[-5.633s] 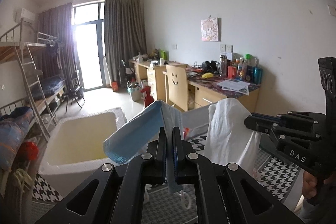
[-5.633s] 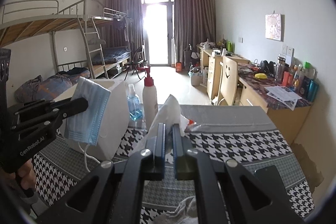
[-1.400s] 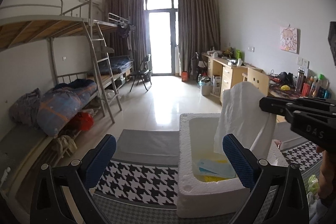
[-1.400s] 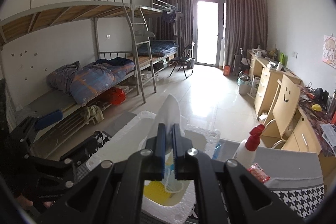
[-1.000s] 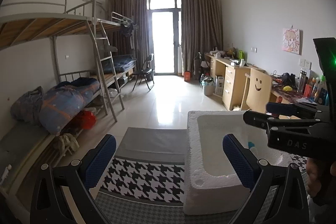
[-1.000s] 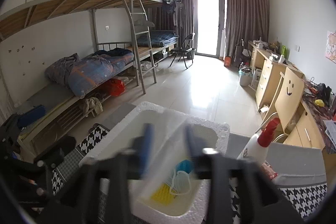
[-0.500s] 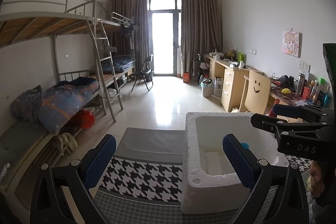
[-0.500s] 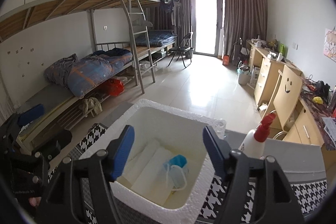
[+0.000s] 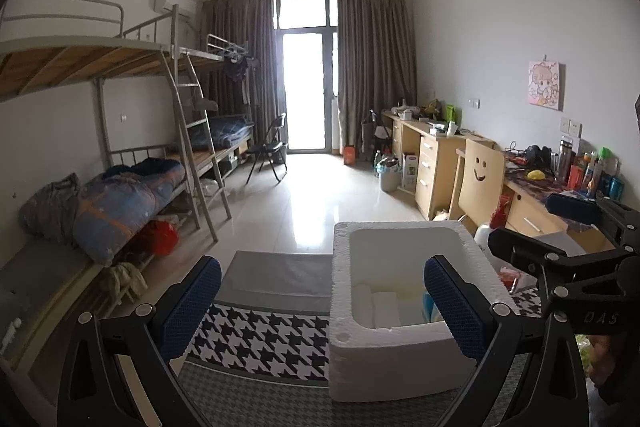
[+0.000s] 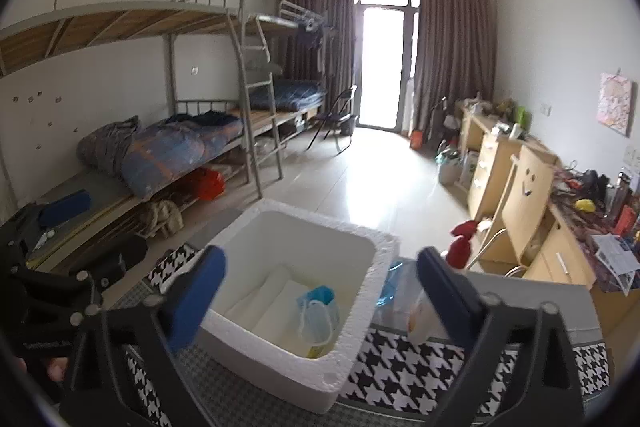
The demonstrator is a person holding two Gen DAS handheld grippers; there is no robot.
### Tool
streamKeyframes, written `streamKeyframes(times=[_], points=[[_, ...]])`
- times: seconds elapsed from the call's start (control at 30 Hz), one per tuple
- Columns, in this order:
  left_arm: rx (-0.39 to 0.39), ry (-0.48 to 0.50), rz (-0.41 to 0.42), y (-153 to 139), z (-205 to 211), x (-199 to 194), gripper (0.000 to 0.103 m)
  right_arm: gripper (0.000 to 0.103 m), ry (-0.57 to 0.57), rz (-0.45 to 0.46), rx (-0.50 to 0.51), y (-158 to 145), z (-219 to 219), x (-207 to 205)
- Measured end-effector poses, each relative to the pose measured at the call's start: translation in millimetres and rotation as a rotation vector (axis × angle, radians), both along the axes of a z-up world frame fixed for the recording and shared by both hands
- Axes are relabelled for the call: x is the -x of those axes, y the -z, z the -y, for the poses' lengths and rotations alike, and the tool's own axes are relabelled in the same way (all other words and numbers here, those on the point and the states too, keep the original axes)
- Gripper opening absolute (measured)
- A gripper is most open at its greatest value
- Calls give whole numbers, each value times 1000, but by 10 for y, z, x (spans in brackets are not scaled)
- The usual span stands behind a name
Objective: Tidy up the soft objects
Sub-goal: 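Move both tools back from the foam box toward the table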
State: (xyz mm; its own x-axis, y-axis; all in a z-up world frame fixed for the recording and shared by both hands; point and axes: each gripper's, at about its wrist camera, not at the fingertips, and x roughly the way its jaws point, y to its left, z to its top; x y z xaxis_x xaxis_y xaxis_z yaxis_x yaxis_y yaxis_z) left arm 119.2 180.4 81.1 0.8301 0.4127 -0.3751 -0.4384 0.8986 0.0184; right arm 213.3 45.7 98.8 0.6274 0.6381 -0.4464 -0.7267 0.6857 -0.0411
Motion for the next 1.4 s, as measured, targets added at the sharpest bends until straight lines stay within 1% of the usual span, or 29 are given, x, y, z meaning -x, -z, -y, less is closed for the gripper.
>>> streamKeyframes(times=[0.2,0.63,0.8,0.87,1.07,1.17,1.4], points=[[-8,8,2,-33,76,40,102,101,9,7,-1,-13,79,22],[-7,41,20,-70,271,180,102,101,54,21,-32,6,414,183],[-14,47,37,-85,336,267,102,101,49,29,-50,-14,551,254],[-13,50,41,-96,361,283,102,101,25,34,-67,-28,602,305],[-19,67,51,-111,463,377,102,101,14,58,-70,-41,710,452],[-21,76,58,-115,513,431,102,101,30,78,-73,-47,784,532],[-27,104,69,-97,640,546,102,101,55,82,-82,-28,904,611]])
